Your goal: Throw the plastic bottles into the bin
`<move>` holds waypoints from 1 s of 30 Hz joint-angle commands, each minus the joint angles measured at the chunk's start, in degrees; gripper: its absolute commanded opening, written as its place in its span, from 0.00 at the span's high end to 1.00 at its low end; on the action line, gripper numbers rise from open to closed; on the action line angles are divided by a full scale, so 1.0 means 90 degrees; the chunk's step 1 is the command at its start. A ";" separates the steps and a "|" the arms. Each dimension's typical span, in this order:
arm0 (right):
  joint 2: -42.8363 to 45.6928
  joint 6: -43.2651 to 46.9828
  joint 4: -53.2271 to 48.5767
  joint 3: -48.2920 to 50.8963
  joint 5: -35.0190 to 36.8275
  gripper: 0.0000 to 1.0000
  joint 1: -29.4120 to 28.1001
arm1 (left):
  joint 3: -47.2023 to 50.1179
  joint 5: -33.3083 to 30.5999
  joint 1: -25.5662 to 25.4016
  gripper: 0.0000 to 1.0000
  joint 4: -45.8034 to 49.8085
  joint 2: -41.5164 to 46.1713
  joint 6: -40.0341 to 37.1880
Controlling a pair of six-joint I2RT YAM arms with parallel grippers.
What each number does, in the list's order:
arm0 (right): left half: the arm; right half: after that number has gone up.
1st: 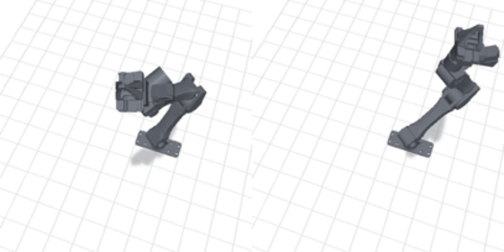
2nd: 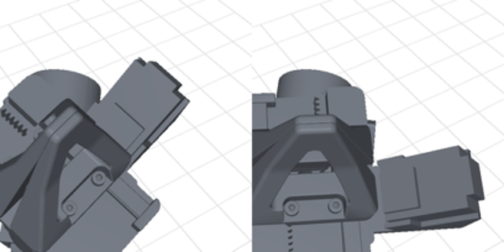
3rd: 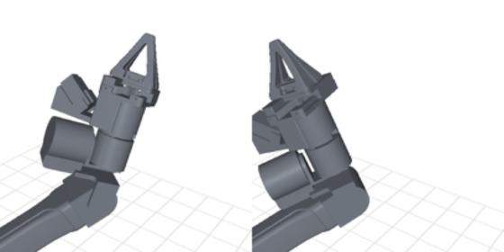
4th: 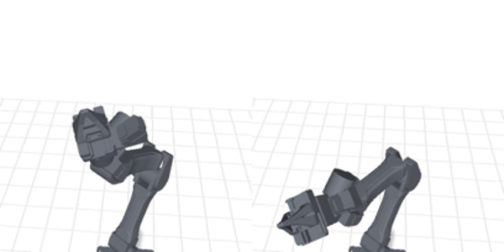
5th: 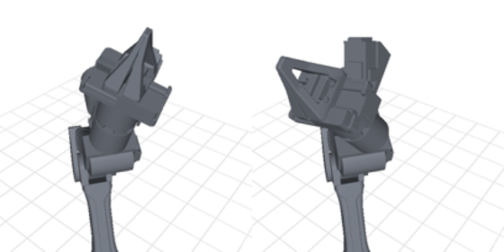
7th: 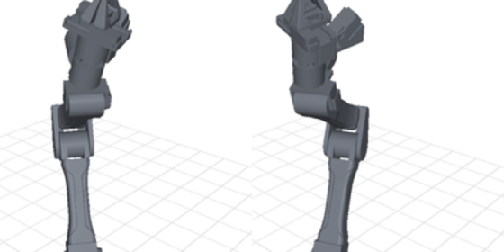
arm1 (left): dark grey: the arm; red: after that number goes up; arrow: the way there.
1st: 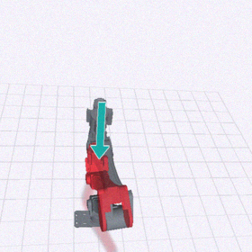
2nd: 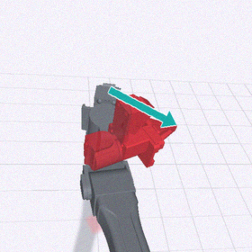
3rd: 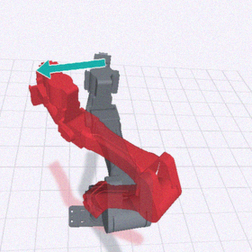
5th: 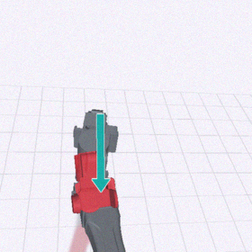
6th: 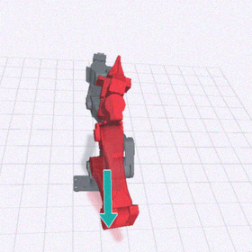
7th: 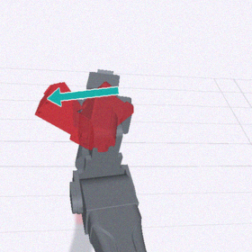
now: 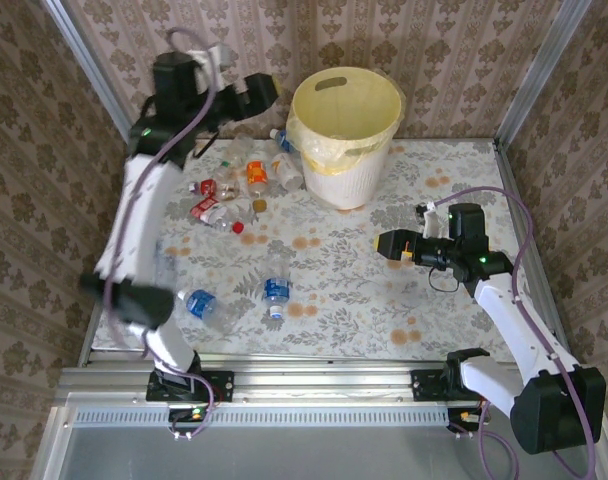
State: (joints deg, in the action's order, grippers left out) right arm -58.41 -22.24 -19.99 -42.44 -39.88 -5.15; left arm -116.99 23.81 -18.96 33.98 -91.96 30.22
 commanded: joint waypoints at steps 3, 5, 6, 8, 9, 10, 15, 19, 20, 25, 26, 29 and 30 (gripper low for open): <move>-0.0231 0.0001 -0.0169 -0.0138 -0.0029 0.00 -0.0004 | 0.1875 -0.0645 -0.0185 0.00 0.0333 0.2085 -0.0797; -0.0276 -0.0019 -0.0159 -0.0152 -0.0030 0.00 -0.0004 | 0.2561 -0.0914 -0.0263 0.00 0.0852 0.2668 -0.0961; -0.0272 -0.0021 -0.0161 -0.0167 -0.0024 0.00 -0.0004 | 0.2907 -0.0987 -0.0306 0.00 0.1142 0.2945 -0.1017; -0.0258 -0.0043 -0.0138 -0.0170 -0.0022 0.00 -0.0004 | 0.3540 -0.1175 -0.0448 0.00 0.1643 0.3406 -0.1083; -0.0249 -0.0057 -0.0136 -0.0167 -0.0037 0.00 -0.0004 | 0.3851 -0.1249 -0.0537 0.00 0.1869 0.3620 -0.1102; -0.0239 -0.0058 -0.0131 -0.0168 -0.0032 0.00 -0.0014 | 0.4155 -0.1326 -0.0628 0.00 0.2077 0.3795 -0.1093; -0.0219 -0.0049 -0.0166 -0.0182 -0.0017 0.00 -0.0013 | 0.5148 -0.1697 -0.1294 0.00 0.2651 0.4207 -0.0889; -0.0209 -0.0084 -0.0180 -0.0144 0.0002 0.00 -0.0024 | 0.5934 -0.1524 -0.1647 0.01 0.2298 0.4237 -0.0458; -0.0199 -0.0087 -0.0184 -0.0130 0.0005 0.00 -0.0021 | 0.6061 -0.1523 -0.1718 0.02 0.2204 0.4175 -0.0381; -0.0103 -0.0066 -0.0258 -0.0080 0.0045 0.00 -0.0020 | 0.6453 -0.1610 -0.2169 0.03 0.1704 0.3493 -0.0111; -0.0092 -0.0046 -0.0291 -0.0080 0.0053 0.00 -0.0022 | 0.6465 -0.1611 -0.2237 0.02 0.1602 0.3331 -0.0089; -0.0072 0.0010 -0.0355 -0.0080 0.0075 0.00 -0.0017 | 0.6505 -0.1571 -0.2340 0.02 0.1293 0.2844 -0.0023; -0.0064 0.0019 -0.0363 -0.0071 0.0074 0.00 -0.0024 | 0.6509 -0.1563 -0.2346 0.02 0.1218 0.2670 -0.0027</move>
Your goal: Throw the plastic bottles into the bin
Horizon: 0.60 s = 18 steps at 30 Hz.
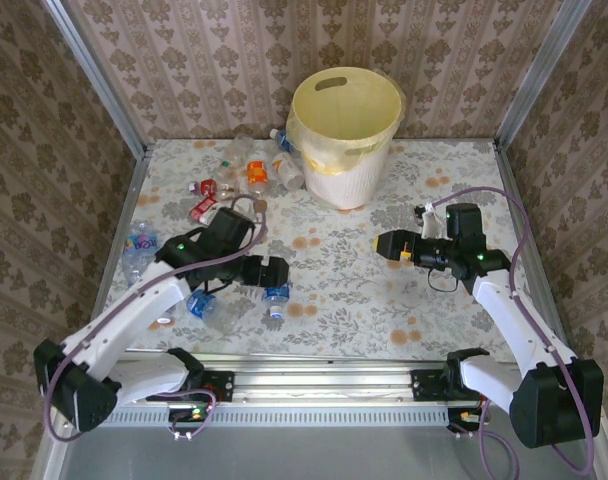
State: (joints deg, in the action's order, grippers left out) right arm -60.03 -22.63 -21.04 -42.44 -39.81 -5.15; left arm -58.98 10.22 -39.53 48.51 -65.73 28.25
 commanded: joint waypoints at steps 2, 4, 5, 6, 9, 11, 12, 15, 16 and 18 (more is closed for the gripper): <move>0.0105 0.0074 -0.0258 -0.0061 0.0054 0.00 -0.0025 | 0.0062 -0.0063 -0.0069 0.02 -0.0489 -0.0536 0.0191; 0.0117 0.0093 -0.0252 -0.0042 0.0049 0.00 -0.0025 | 0.0104 -0.0141 -0.0071 0.03 -0.0558 -0.0798 0.0210; 0.0117 0.0094 -0.0253 -0.0031 0.0049 0.00 -0.0031 | 0.0128 -0.0158 -0.0071 0.03 -0.0612 -0.0908 0.0228; 0.0109 0.0109 -0.0251 -0.0021 0.0036 0.00 -0.0029 | 0.0152 -0.0172 -0.0070 0.04 -0.0673 -0.1023 0.0248; 0.0090 0.0121 -0.0239 0.0017 0.0039 0.00 -0.0024 | 0.0228 -0.0091 -0.0075 0.06 -0.0859 -0.1400 0.0289; 0.0069 0.0126 -0.0198 0.0037 0.0019 0.00 -0.0023 | 0.0293 -0.0090 -0.0100 0.07 -0.0982 -0.1627 0.0299; 0.0059 0.0115 -0.0175 0.0049 0.0000 0.00 -0.0029 | 0.0317 -0.0099 -0.0100 0.08 -0.1016 -0.1721 0.0299; 0.0031 0.0112 -0.0139 0.0067 -0.0026 0.00 -0.0029 | 0.0372 -0.0187 -0.0100 0.10 -0.1050 -0.1993 0.0299; 0.0029 0.0119 -0.0141 0.0067 -0.0020 0.00 -0.0024 | 0.0377 -0.0247 -0.0100 0.10 -0.1044 -0.2072 0.0303; 0.0029 0.0118 -0.0134 0.0071 -0.0032 0.00 -0.0022 | 0.0382 -0.0348 -0.0100 0.11 -0.1027 -0.2216 0.0289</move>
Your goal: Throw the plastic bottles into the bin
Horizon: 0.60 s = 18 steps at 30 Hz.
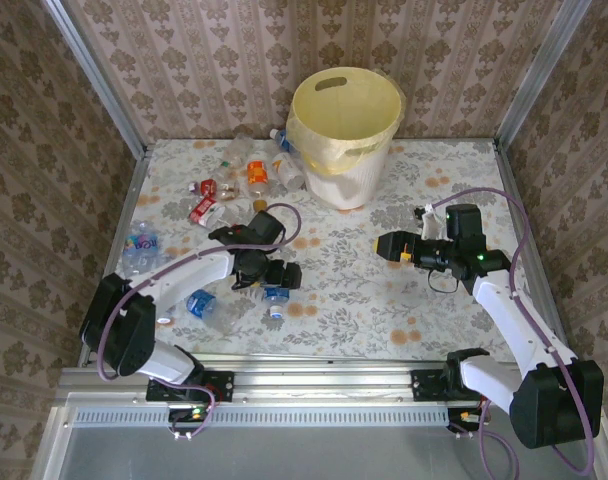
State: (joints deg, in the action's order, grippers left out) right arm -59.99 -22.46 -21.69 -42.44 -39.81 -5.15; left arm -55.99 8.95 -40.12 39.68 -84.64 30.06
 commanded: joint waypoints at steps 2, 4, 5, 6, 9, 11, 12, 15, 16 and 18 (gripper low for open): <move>0.0020 0.0093 -0.0047 0.0076 -0.0042 0.00 -0.0026 | 0.0049 -0.0256 -0.0029 0.12 -0.0070 -0.0250 0.0095; 0.0003 0.0085 -0.0020 0.0086 -0.0041 0.00 -0.0026 | 0.0064 -0.0272 -0.0029 0.16 -0.0154 -0.0408 0.0097; 0.0005 0.0087 -0.0004 0.0086 -0.0042 0.00 -0.0023 | 0.0050 -0.0267 -0.0034 0.18 -0.0186 -0.0460 0.0096; -0.0010 0.0081 0.0001 0.0086 -0.0054 0.00 -0.0029 | 0.0051 -0.0279 -0.0032 0.18 -0.0241 -0.0539 0.0104; -0.0035 0.0065 0.0023 0.0096 -0.0076 0.00 -0.0024 | 0.0008 -0.0349 -0.0032 0.24 -0.0271 -0.0814 0.0086; -0.0024 0.0062 0.0027 0.0106 -0.0078 0.00 -0.0029 | -0.0019 -0.0384 -0.0035 0.28 -0.0285 -0.0949 0.0068; -0.0015 0.0055 0.0032 0.0124 -0.0087 0.00 -0.0026 | -0.0007 -0.0389 -0.0035 0.30 -0.0314 -0.1004 0.0068; 0.0019 0.0060 0.0028 0.0154 -0.0069 0.00 -0.0029 | -0.0031 -0.0417 -0.0033 0.38 -0.0338 -0.1091 0.0032; 0.0024 0.0063 0.0033 0.0164 -0.0069 0.00 -0.0029 | -0.0058 -0.0428 -0.0025 0.43 -0.0313 -0.1117 0.0008; 0.0015 0.0049 0.0037 0.0162 -0.0069 0.00 -0.0021 | -0.0080 -0.0414 -0.0025 0.49 -0.0317 -0.1110 -0.0020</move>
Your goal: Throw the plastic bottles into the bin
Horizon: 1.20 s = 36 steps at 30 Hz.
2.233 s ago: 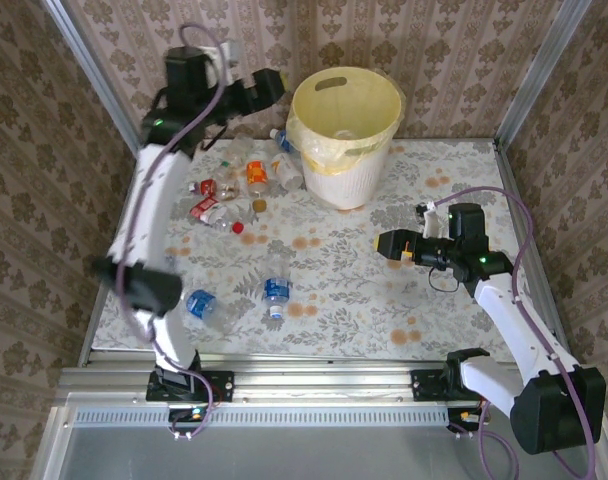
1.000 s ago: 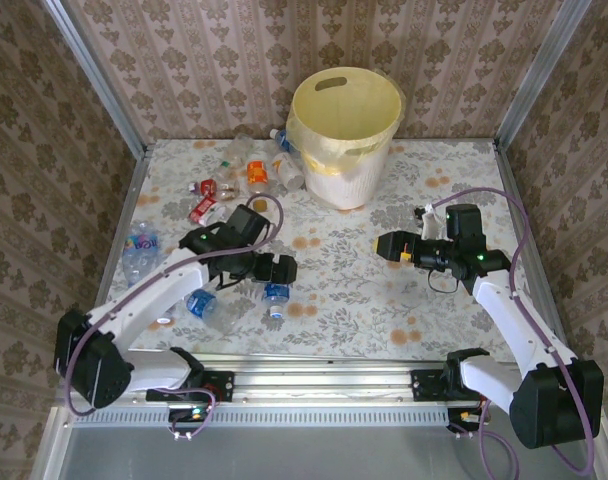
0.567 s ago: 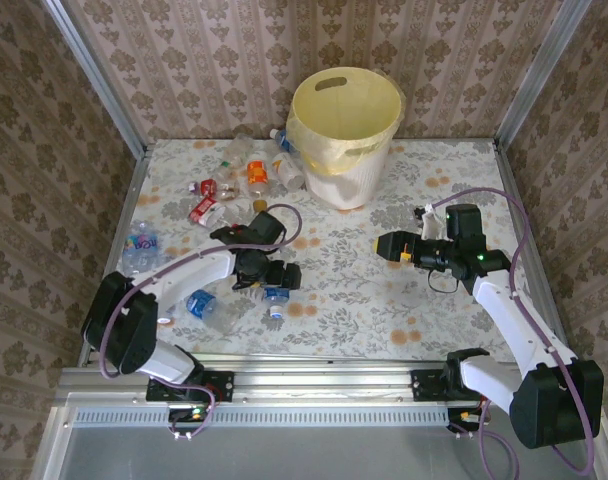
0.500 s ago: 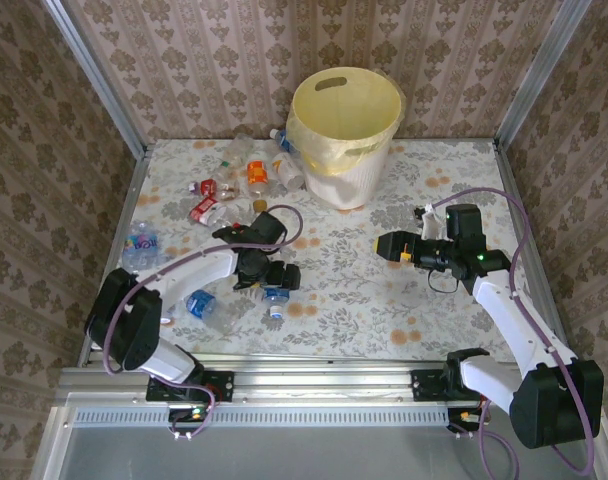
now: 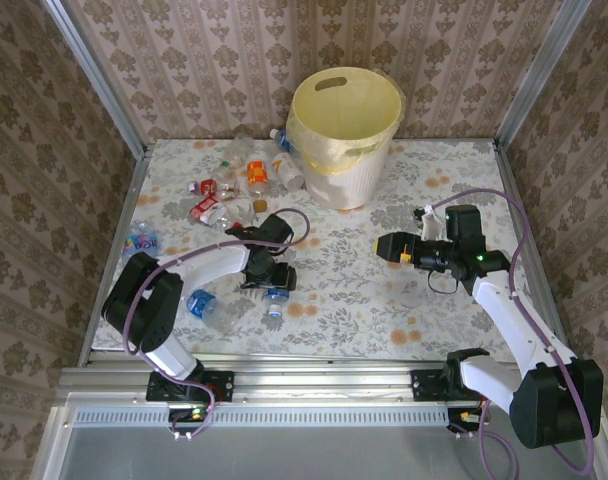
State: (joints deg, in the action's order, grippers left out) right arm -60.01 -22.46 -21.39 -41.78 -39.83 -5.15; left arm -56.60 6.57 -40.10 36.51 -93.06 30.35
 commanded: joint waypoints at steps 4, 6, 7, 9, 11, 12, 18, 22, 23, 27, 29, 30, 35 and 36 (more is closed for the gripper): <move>0.0017 0.0050 0.0030 0.0091 -0.0073 0.00 -0.0021 | -0.0027 -0.0095 0.0017 0.57 -0.0038 0.0051 -0.0063; 0.0007 0.0046 0.0026 0.0082 -0.0073 0.00 -0.0023 | -0.0038 -0.0082 0.0038 0.58 -0.0063 0.0234 -0.0065; 0.0012 0.0046 0.0023 0.0091 -0.0076 0.00 -0.0024 | -0.0056 -0.0104 0.0047 0.59 -0.0062 0.0360 -0.0070; 0.0007 0.0044 0.0023 0.0091 -0.0056 0.00 -0.0024 | -0.0092 -0.0086 0.0077 0.60 -0.0111 0.0624 -0.0075; 0.0006 0.0062 0.0027 0.0082 -0.0054 0.00 -0.0021 | -0.0107 0.0027 0.0147 0.61 -0.0256 0.0995 -0.0092; 0.0007 0.0054 0.0021 0.0084 -0.0047 0.00 -0.0023 | -0.0119 0.0130 0.0199 0.61 -0.0335 0.1184 -0.0086; 0.0009 0.0068 0.0011 0.0062 -0.0026 0.00 -0.0023 | -0.0018 0.0984 0.0792 0.69 -0.1667 0.2640 0.0303; 0.0017 0.0080 0.0018 0.0057 -0.0019 0.00 -0.0024 | 0.0218 0.1612 0.1329 0.74 -0.2901 0.3331 0.0793; 0.0017 0.0082 0.0011 0.0053 -0.0018 0.00 -0.0024 | 0.0231 0.1715 0.1417 0.75 -0.3120 0.3404 0.0883; 0.0036 0.0086 -0.0009 0.0033 -0.0026 0.00 -0.0023 | 0.0352 0.2043 0.1704 0.78 -0.4151 0.3595 0.1268; 0.0046 0.0087 -0.0015 0.0033 -0.0014 0.00 -0.0023 | 0.0482 0.2147 0.1796 0.79 -0.4651 0.3620 0.1487; 0.0056 0.0095 -0.0019 0.0043 -0.0011 0.00 -0.0021 | 0.0557 0.2170 0.1816 0.80 -0.4888 0.3621 0.1584; 0.0056 0.0104 -0.0044 0.0052 -0.0003 0.00 -0.0024 | 0.0655 0.2170 0.1818 0.80 -0.5263 0.3490 0.1696; 0.0056 0.0117 -0.0036 0.0043 -0.0001 0.00 -0.0018 | 0.0652 0.2179 0.1814 0.80 -0.5325 0.3461 0.1710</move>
State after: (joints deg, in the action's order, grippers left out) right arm -60.01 -22.44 -21.26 -41.67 -39.83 -5.15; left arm -50.98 24.34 -23.90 -5.10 -61.56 43.75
